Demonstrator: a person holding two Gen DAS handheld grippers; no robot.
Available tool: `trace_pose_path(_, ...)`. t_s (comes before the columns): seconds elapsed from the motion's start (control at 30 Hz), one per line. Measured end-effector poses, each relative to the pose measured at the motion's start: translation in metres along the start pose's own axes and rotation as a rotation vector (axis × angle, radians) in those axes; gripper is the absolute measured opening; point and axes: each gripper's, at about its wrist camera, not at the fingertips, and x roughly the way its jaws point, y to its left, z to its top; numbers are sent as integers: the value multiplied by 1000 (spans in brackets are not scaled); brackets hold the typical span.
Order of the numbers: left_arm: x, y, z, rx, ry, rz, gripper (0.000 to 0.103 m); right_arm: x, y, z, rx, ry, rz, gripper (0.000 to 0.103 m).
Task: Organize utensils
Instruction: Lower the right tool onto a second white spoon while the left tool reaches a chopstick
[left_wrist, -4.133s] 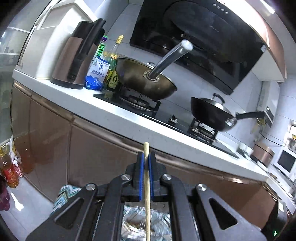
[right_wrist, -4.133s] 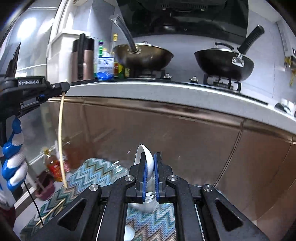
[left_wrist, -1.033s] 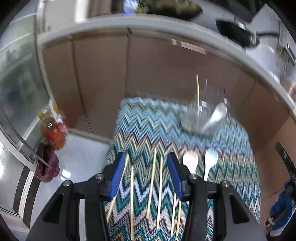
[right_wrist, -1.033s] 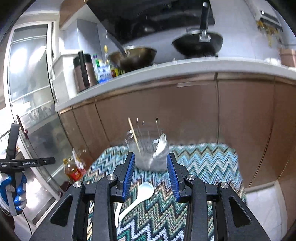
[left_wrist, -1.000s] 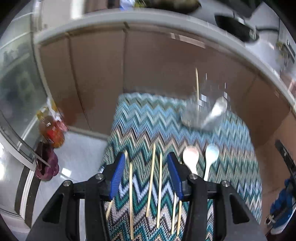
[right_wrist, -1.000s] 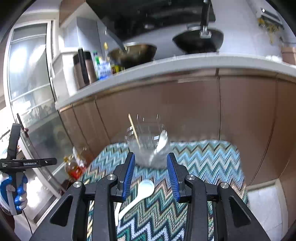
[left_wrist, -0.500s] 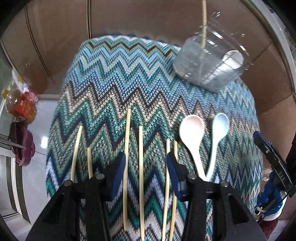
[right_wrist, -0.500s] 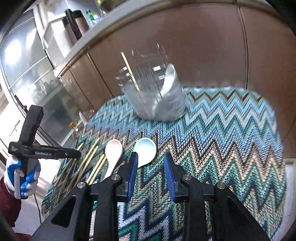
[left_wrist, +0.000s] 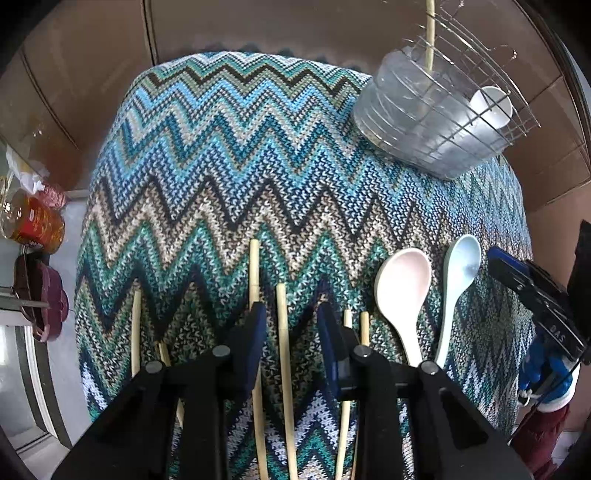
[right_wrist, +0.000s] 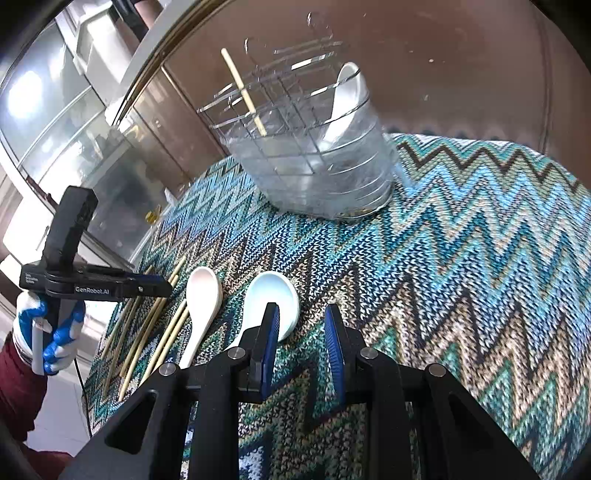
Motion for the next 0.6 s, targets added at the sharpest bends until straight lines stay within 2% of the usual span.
trace_pose_path(0.17, -2, -3, 3, 20, 2, -4, 27, 12, -1, 3, -11, 29, 29, 26)
trace_pose_path(0.43, 18, -2, 7, 16, 53, -17, 25, 34, -5, 9, -24, 75, 46, 26)
trace_pose_path(0.6, 24, -8, 14, 28, 72, -18, 23, 42, -11, 16, -25, 93, 91, 20)
